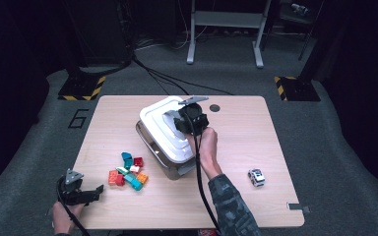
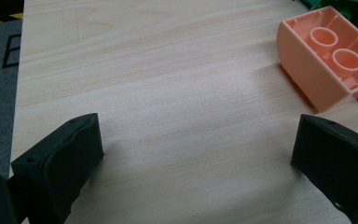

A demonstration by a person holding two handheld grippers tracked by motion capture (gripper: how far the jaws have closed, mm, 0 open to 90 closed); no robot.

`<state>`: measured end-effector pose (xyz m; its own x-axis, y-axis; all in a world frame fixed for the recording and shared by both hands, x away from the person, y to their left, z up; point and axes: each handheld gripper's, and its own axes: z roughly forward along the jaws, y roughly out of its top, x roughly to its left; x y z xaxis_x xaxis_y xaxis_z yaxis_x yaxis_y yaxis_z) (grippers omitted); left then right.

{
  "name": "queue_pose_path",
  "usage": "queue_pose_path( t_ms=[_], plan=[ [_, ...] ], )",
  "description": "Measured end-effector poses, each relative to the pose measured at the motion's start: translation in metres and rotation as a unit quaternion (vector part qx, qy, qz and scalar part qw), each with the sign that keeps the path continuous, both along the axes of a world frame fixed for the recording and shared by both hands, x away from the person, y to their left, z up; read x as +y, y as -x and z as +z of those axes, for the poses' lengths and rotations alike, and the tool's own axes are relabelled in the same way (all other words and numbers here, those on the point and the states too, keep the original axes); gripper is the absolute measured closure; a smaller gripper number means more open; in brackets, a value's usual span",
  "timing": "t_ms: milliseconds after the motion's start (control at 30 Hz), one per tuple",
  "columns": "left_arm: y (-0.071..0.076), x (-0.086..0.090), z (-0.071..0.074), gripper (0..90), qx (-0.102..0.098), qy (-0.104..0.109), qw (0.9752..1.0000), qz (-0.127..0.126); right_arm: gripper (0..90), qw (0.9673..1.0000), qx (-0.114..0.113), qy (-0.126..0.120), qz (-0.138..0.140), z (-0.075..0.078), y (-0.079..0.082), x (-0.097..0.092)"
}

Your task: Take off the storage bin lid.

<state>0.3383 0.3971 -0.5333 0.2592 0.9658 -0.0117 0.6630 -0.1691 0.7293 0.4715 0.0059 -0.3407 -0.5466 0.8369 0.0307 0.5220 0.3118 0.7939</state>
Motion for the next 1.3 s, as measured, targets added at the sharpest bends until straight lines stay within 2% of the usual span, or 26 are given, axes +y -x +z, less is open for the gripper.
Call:
queue_pose_path(
  t_ms=[33,300,767,1067,1300],
  plan=[
    [0.000,0.001,0.000,1.3,0.001,-0.005,1.0000,-0.003,67.4,1.0000,-0.005,0.003,0.001,0.002,0.000,-0.002],
    [0.000,0.001,0.000,1.4,0.000,-0.004,1.0000,-0.002,67.3,0.9996,-0.023,0.002,-0.018,0.016,-0.002,-0.026],
    [0.000,0.001,0.000,1.4,-0.001,-0.004,1.0000,-0.002,67.3,0.9962,-0.038,0.000,-0.078,0.026,-0.011,-0.083],
    [0.000,0.000,0.000,1.4,0.000,-0.003,1.0000,-0.002,67.3,0.9924,-0.038,-0.008,-0.117,0.024,-0.018,-0.113],
    [0.000,0.001,0.000,1.4,0.000,-0.004,1.0000,-0.002,67.3,0.9882,-0.033,-0.007,-0.149,0.012,-0.027,-0.130]
  ],
)
